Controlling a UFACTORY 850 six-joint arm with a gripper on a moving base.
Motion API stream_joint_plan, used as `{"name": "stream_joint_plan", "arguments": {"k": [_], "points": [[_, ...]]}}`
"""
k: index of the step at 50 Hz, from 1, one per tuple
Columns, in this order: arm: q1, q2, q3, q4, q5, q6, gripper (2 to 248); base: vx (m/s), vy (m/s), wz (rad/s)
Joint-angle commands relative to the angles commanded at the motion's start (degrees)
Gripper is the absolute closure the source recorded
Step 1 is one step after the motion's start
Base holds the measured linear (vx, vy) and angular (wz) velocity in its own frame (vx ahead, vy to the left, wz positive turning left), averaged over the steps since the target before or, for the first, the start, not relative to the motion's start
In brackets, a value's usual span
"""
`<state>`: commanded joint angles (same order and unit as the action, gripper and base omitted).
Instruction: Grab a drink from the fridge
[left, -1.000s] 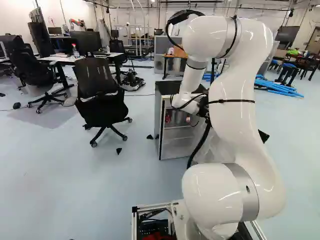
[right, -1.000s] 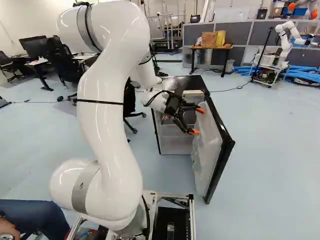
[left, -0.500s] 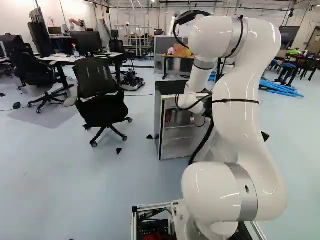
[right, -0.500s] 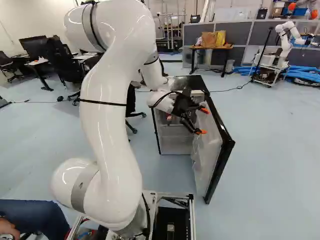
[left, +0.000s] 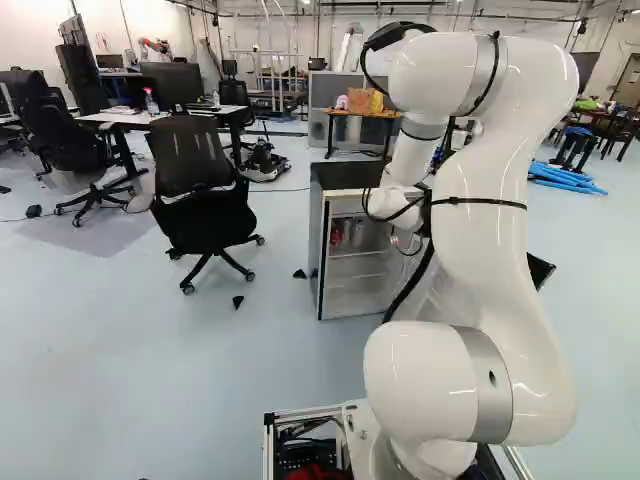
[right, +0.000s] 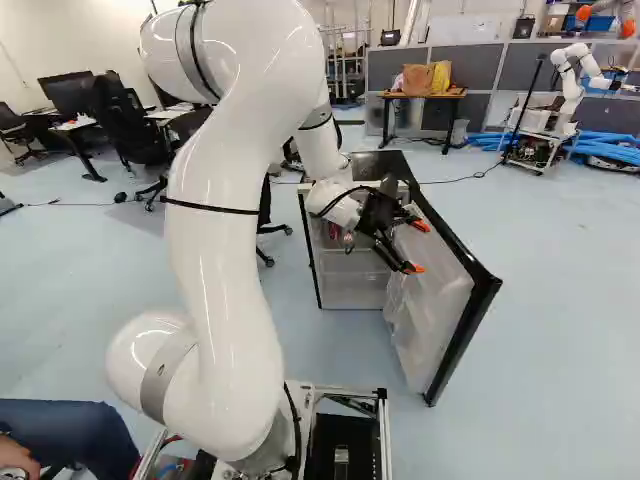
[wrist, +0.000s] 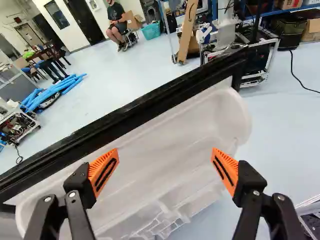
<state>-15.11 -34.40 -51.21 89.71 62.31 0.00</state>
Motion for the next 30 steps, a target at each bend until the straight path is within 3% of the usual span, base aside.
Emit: {"name": "stream_joint_plan", "arguments": {"k": [13,22,30], "points": [[-2.3,0.0,-0.1,-0.8,-0.6,0.0,3,0.000,0.000,0.000],[-2.3,0.0,-0.1,-2.0,-0.6,0.0,3,0.000,0.000,0.000],[-2.2,0.1,0.2,-5.0,-0.6,0.0,3,0.000,0.000,0.000]]}}
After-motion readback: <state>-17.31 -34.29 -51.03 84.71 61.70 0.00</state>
